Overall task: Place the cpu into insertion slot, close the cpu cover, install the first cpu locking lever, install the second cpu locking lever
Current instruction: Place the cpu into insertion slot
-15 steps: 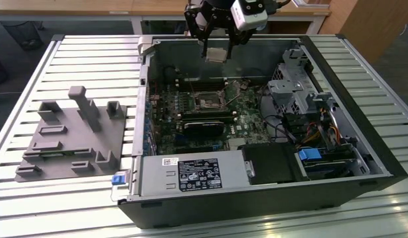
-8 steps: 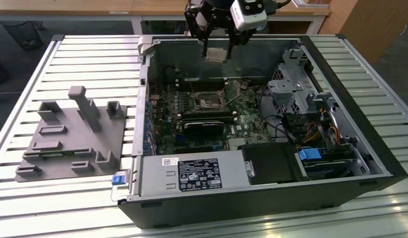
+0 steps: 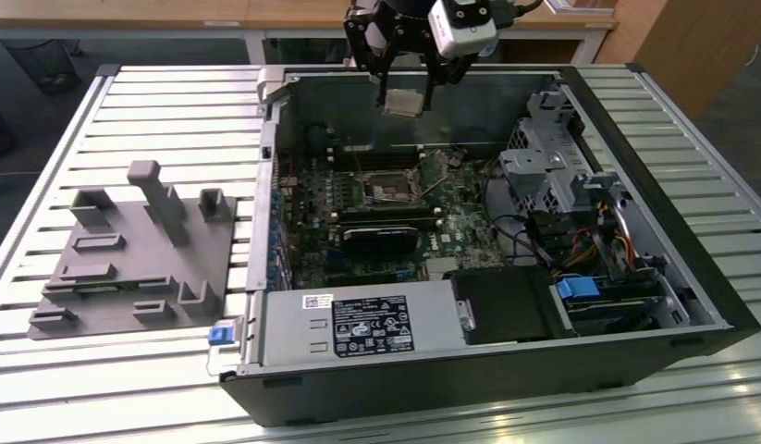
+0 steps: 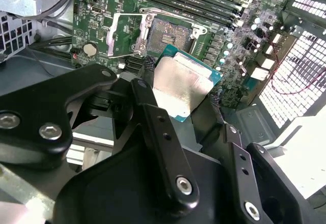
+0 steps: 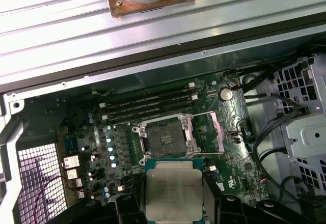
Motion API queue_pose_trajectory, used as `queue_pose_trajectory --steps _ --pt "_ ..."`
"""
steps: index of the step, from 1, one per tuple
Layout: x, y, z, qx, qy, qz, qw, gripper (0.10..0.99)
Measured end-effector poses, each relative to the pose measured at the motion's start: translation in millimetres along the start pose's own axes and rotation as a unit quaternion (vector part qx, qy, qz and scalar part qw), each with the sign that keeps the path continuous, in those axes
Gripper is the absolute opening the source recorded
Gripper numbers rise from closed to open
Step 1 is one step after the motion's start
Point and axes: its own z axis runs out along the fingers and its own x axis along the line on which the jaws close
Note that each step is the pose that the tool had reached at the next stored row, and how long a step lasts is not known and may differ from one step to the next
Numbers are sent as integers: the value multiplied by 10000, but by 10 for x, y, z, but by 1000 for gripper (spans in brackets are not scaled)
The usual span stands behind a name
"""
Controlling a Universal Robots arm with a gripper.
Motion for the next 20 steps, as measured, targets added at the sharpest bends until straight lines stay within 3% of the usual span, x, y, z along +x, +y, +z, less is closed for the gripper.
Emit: queue_pose_trajectory --steps 20 --pt "1 0 0 -4 -14 156 9999 541"
